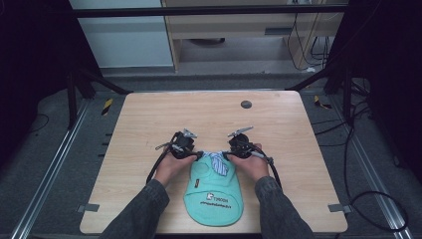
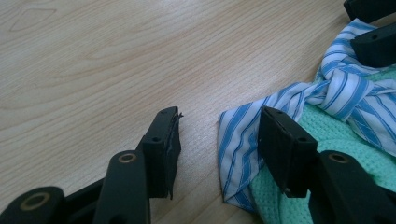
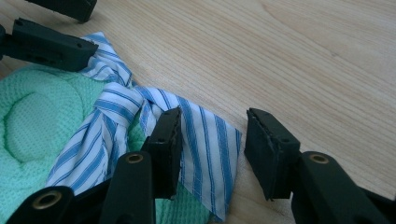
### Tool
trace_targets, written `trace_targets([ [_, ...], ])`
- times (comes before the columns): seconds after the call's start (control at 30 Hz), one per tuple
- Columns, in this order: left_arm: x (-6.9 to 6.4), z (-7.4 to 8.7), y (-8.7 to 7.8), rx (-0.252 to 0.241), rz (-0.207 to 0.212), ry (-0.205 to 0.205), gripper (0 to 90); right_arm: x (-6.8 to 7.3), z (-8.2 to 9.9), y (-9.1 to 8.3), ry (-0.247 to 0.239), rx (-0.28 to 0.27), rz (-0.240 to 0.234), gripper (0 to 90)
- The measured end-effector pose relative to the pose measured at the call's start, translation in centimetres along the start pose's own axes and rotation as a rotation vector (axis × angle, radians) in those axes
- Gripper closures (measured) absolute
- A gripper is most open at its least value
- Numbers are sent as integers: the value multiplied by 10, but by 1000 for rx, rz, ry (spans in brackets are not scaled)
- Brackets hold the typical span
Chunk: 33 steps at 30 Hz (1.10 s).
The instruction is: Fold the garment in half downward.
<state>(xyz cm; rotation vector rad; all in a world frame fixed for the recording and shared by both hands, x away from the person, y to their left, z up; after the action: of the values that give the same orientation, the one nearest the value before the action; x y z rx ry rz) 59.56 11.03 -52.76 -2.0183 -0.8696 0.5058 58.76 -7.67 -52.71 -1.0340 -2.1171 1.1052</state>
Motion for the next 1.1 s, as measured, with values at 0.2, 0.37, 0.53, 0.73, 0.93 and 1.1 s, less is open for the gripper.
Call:
trace_targets([
  [0.2, -6, 1, 0, -15, 50, 36, 692, 4, -1, 0, -41, 7, -26, 685],
  [0.37, -8, 2, -1, -8, 65, 64, 759, 7, 0, 0, -54, 9, -41, 757],
  [0.53, -9, 4, -2, -13, 75, 74, 828, 11, 0, 0, -108, 5, -27, 823],
  [0.73, -9, 5, -3, -19, 73, 89, 864, 12, 1, -1, -163, -11, -6, 834],
  [0.93, -8, 4, -8, -19, 65, 117, 871, 12, -1, -9, -187, -48, -9, 836],
  [1.1, -10, 0, -18, -53, 59, 144, 871, 13, -1, -17, -209, -74, -11, 835],
])
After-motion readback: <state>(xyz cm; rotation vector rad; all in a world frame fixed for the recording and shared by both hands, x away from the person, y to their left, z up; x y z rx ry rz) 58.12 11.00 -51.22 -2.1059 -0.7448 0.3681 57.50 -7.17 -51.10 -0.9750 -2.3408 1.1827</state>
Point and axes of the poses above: each handheld gripper's, and its own axes: y roughly forward along the jaws, z roughly out of its underside, x roughly to its left, the point moved 5 cm from there along y, roughly forward along the jaws, and after that the axes turned 7 degrees about x, right-handed, at the moved point
